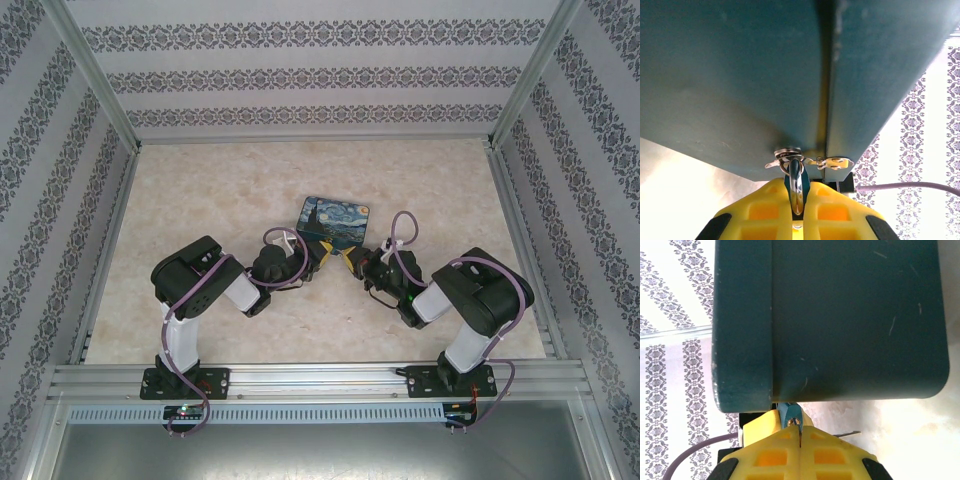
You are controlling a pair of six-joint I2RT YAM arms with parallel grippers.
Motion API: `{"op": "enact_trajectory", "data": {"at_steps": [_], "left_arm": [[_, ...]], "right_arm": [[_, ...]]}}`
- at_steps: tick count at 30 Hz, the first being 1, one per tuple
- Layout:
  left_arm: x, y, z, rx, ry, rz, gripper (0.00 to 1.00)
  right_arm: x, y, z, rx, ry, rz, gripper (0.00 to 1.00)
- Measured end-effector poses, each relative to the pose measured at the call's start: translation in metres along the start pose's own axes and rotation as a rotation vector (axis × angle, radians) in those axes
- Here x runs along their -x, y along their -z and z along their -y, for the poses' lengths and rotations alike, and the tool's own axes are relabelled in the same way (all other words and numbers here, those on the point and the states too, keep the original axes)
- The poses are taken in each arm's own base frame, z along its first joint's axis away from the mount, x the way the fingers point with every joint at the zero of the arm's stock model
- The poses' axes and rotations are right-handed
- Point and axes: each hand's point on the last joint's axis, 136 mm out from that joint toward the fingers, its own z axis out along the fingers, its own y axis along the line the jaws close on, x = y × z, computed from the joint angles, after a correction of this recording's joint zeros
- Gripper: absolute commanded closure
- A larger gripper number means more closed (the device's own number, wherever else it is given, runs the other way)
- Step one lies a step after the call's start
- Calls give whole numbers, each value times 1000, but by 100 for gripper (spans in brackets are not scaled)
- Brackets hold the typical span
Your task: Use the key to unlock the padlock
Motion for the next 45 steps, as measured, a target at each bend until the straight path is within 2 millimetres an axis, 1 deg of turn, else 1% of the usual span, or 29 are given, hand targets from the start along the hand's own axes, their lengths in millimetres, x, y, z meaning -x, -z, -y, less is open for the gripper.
{"op": "enact_trajectory", "data": {"at_steps": [4, 11, 17, 31, 45], "left_arm": [[0, 0, 0, 0, 0, 2, 100], [5, 0, -1, 3, 2, 24, 100], [6, -1, 0, -1, 5, 27, 100], [5, -1, 2, -6, 4, 23, 100], [2, -1, 2, -6, 4, 13, 100]], "right_arm": [[-1, 0, 1, -5, -12, -2, 100], [-11, -5, 5, -15, -33, -24, 100], [-17, -7, 2, -7, -40, -40, 100], [-9, -3, 0, 1, -48, -42, 100], [2, 1, 2, -2, -57, -15, 100]]}}
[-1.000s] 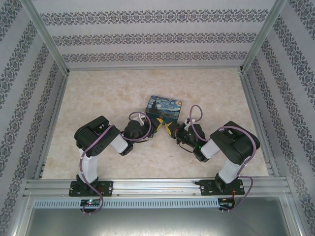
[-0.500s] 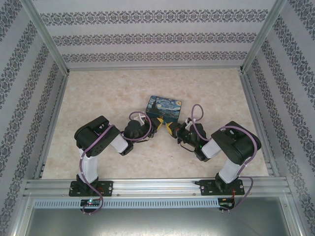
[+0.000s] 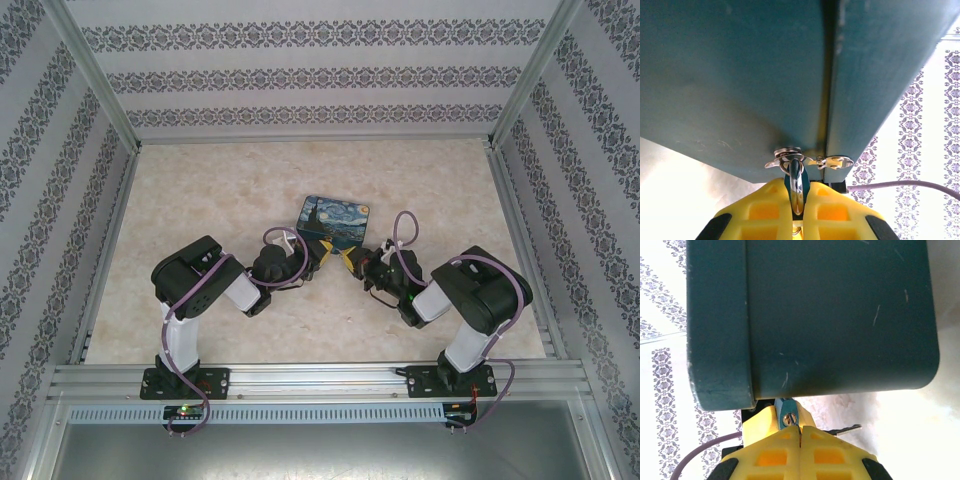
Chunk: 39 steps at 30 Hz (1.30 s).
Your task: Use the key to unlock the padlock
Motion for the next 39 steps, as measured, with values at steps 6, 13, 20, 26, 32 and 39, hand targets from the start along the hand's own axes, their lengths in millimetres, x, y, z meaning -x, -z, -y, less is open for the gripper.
{"op": "enact_trajectory", "data": {"at_steps": [6, 13, 20, 26, 32, 39], "left_arm": [[-1, 0, 0, 0, 0, -4, 100], [-1, 0, 0, 0, 1, -8, 100], [-2, 0, 0, -1, 4, -10, 100], [-2, 0, 0, -1, 4, -12, 100], [-4, 0, 3, -8, 9, -21, 100], [-4, 0, 6, -15, 35, -21, 100]], "right_arm": [[2, 0, 0, 1, -1, 6, 100], [2, 0, 0, 1, -2, 8, 100], [2, 0, -1, 2, -10, 8, 100], [3, 0, -1, 3, -33, 10, 100], [5, -1, -3, 8, -55, 12, 100], [5, -1, -4, 12, -71, 12, 100]]}}
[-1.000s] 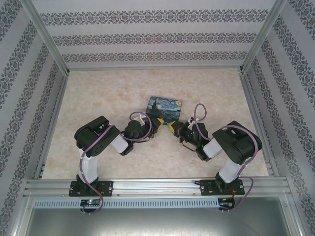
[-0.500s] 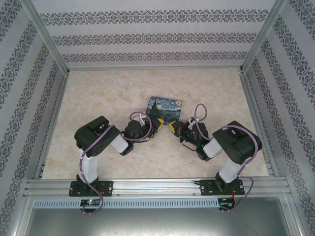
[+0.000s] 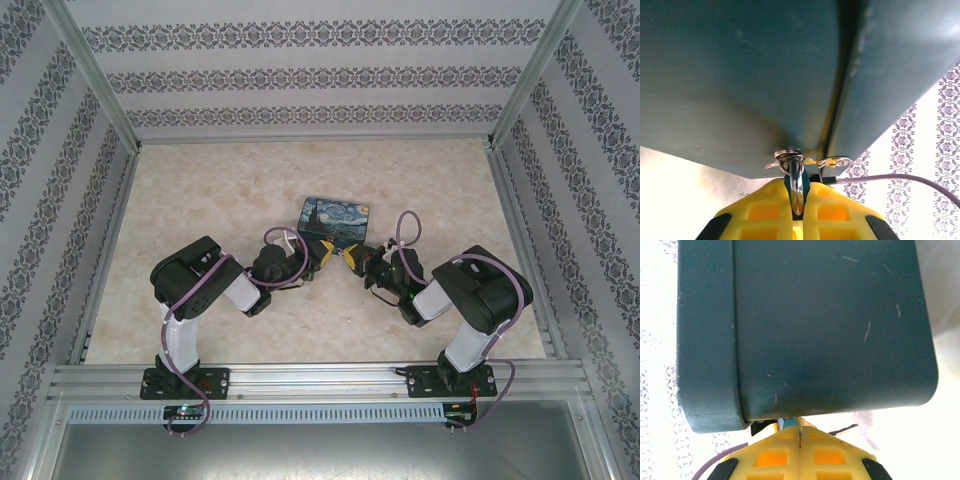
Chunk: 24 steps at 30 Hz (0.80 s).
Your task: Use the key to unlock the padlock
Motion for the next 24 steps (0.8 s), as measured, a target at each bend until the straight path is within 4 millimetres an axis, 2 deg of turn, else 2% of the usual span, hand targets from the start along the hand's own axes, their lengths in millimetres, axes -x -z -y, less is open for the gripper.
{"op": "enact_trajectory", "data": {"at_steps": [9, 14, 24], "left_arm": [[6, 1, 10, -20, 3, 40, 100], [14, 2, 11, -24, 4, 80, 100], [19, 2, 10, -22, 5, 107, 100]], "right_arm": [[-2, -7, -13, 36, 6, 4, 100], [-10, -21, -19, 49, 15, 3, 100], [-7, -26, -18, 44, 13, 13, 100]]}}
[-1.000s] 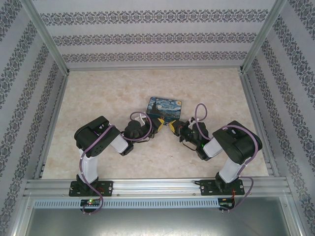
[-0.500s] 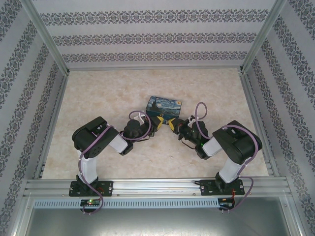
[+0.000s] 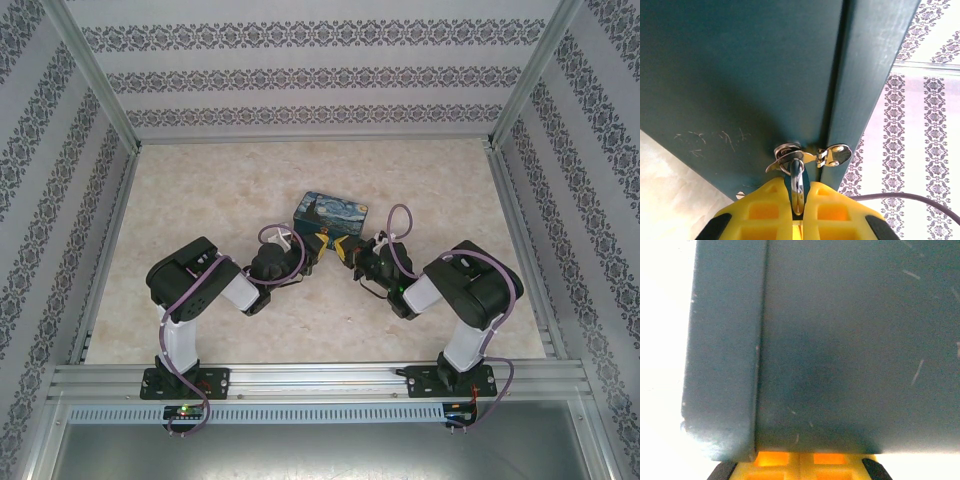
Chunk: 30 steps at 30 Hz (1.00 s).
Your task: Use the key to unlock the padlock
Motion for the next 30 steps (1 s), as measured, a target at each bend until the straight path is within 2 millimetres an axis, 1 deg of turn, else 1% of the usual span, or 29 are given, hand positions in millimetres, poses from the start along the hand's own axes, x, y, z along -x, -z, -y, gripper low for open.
{"op": "enact_trajectory", "data": {"at_steps": [1, 2, 3, 4, 5, 7, 9, 13, 15, 19, 23, 27, 29, 30], "left_arm": [[0, 0, 0, 0, 0, 1, 100], [0, 0, 0, 0, 0, 2, 100], [0, 0, 0, 0, 0, 2, 100], [0, 0, 0, 1, 0, 2, 100], [-1, 0, -1, 2, -1, -6, 100], [-12, -1, -4, 8, -2, -48, 100], [-22, -1, -8, 17, -3, -79, 100], [-26, -1, -23, 48, 0, -101, 100], [-27, -1, -28, 60, 1, -108, 100], [-27, 0, -33, 73, -8, -110, 100], [-25, 1, -35, 76, -14, -108, 100], [-25, 1, -35, 76, -14, -109, 100], [-25, 1, -35, 77, -14, -110, 100], [-25, 1, -35, 77, -14, -110, 100]], "right_arm": [[0, 0, 0, 0, 0, 0, 100], [0, 0, 0, 0, 1, 0, 96], [0, 0, 0, 0, 1, 0, 86], [0, 0, 0, 0, 3, -2, 75], [0, 0, 0, 0, 5, -4, 67], [0, 1, -1, 3, 13, -12, 53], [0, 4, -3, 5, 23, -21, 45], [3, 21, 3, -18, 43, -18, 35], [1, 30, 7, -37, 55, -24, 31], [-8, 45, 9, -68, 97, -50, 27], [-13, 58, 12, -103, 147, -68, 28], [-14, 69, 20, -193, 241, -79, 29], [-14, 73, 16, -251, 326, -81, 31], [-15, 73, 8, -271, 390, -77, 32]]}}
